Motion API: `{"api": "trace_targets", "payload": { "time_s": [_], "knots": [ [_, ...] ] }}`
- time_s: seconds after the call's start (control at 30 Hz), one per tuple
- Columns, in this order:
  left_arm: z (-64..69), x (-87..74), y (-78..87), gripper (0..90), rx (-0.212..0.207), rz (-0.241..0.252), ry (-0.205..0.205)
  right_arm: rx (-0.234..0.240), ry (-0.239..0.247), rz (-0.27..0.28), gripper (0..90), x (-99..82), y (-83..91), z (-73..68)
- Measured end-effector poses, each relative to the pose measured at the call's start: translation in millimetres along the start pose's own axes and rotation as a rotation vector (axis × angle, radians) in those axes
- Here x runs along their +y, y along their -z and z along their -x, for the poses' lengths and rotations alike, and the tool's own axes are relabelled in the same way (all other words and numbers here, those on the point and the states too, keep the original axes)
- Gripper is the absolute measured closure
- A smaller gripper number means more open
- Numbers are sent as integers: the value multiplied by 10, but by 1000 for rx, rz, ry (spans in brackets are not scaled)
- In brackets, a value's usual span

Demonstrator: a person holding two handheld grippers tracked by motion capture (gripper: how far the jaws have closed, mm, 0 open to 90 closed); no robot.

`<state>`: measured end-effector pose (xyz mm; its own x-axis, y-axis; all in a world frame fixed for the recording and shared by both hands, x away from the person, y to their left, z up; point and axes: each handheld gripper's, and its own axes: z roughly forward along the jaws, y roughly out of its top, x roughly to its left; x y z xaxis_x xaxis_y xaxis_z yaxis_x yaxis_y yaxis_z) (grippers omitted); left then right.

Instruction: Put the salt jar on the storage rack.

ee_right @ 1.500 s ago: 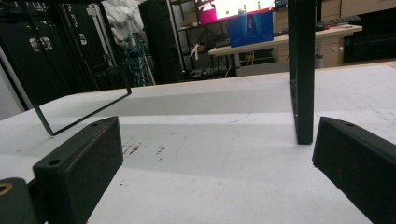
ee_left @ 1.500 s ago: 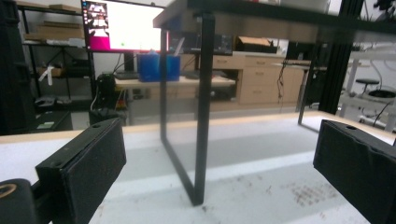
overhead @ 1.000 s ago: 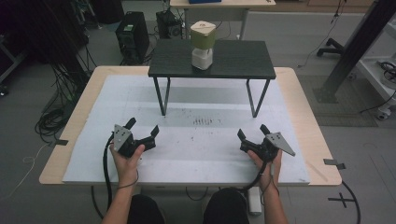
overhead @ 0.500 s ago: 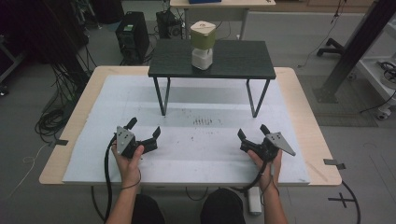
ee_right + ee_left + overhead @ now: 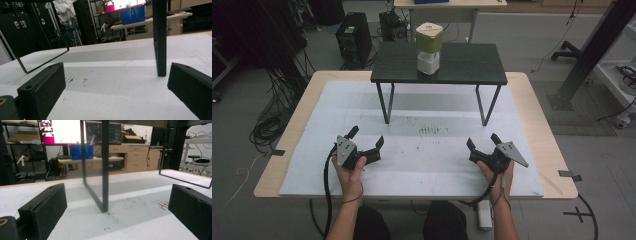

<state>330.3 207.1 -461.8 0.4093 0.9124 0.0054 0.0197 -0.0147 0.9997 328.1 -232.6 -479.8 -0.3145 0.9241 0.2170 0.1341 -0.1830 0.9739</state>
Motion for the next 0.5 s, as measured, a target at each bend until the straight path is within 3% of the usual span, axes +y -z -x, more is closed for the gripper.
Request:
{"api": "trace_targets", "payload": {
  "time_s": [0.5],
  "knots": [
    [0, -1, 3, 21, 0, 2, 1, 0, 19, 9, 14, -5, 7, -13]
  ]
}}
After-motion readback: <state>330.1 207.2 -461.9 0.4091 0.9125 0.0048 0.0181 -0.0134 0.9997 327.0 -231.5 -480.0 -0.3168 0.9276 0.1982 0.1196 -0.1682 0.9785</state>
